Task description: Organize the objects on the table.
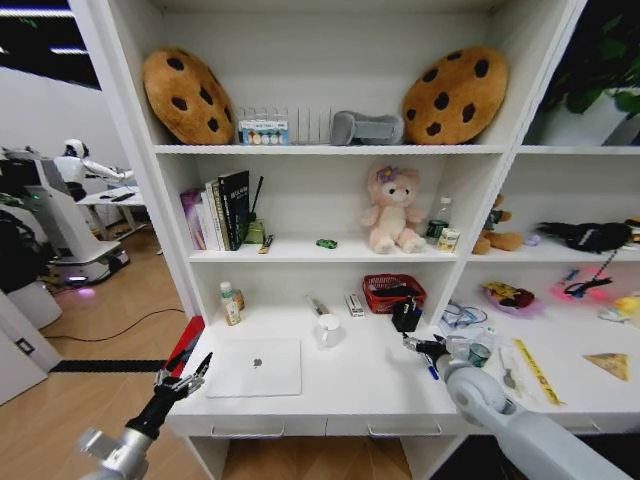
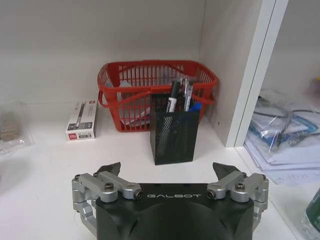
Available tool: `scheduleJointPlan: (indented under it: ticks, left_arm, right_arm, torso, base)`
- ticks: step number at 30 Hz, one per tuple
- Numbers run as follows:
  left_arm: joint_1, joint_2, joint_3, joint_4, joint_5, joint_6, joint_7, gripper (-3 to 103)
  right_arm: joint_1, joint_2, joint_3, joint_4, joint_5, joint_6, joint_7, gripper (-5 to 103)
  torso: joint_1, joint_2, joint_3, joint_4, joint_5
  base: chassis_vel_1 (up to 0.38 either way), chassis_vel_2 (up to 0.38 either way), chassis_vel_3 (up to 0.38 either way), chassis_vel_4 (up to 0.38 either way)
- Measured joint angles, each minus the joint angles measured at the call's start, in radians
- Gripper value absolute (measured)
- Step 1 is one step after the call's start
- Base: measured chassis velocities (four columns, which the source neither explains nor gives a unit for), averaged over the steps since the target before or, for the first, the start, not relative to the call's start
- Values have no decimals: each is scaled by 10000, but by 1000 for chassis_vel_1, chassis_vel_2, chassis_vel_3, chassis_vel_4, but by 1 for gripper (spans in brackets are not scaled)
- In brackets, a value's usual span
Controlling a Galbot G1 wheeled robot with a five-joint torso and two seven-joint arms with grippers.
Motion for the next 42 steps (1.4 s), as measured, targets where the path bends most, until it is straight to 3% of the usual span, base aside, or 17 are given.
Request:
scheduleJointPlan:
  ticks: [15, 30, 33, 37, 39, 40, 42]
  left_arm:
    - [153, -38, -41, -73, 34, -14, 9, 100]
    - [232, 33, -164, -72, 13, -8, -56, 100]
    - [185, 3, -111, -55, 20, 1, -89, 100]
    - [173, -2, -96, -66, 16, 4, -110, 100]
    - [170, 1, -103, -70, -5, 8, -113, 100]
    - [170, 1, -103, -70, -5, 8, -113, 100]
    - [163, 7, -131, -49, -28, 8, -106, 100]
  right_arm:
    - [71, 20, -157, -1383, -120, 127, -793, 100]
    - [1067, 550, -1012, -2875, -178, 74, -1344, 103]
    - [1325, 579, -1257, -3175, -310, 180, -1513, 89]
    - [1417, 616, -1339, -3251, -352, 203, -1525, 84]
    - [1435, 627, -1417, -3238, -396, 236, -1572, 73]
    - [1435, 627, -1417, -3238, -396, 236, -1572, 73]
    - [1324, 649, -1387, -3118, -436, 239, -1535, 57]
  torso:
    - [0, 0, 0, -2, 0]
    - [0, -1, -1, 0, -1]
    - [0, 0, -2, 0, -8]
    - [0, 1, -3, 1, -8]
    - [-1, 1, -4, 1, -7]
    - [-1, 1, -4, 1, -7]
    - [-1, 1, -3, 5, -3]
  base:
    - [0, 0, 0, 0]
    - [0, 0, 0, 0]
    - [0, 0, 0, 0]
    - [0, 0, 0, 0]
    - [0, 0, 0, 0]
    - [0, 0, 0, 0]
    - [0, 0, 0, 0]
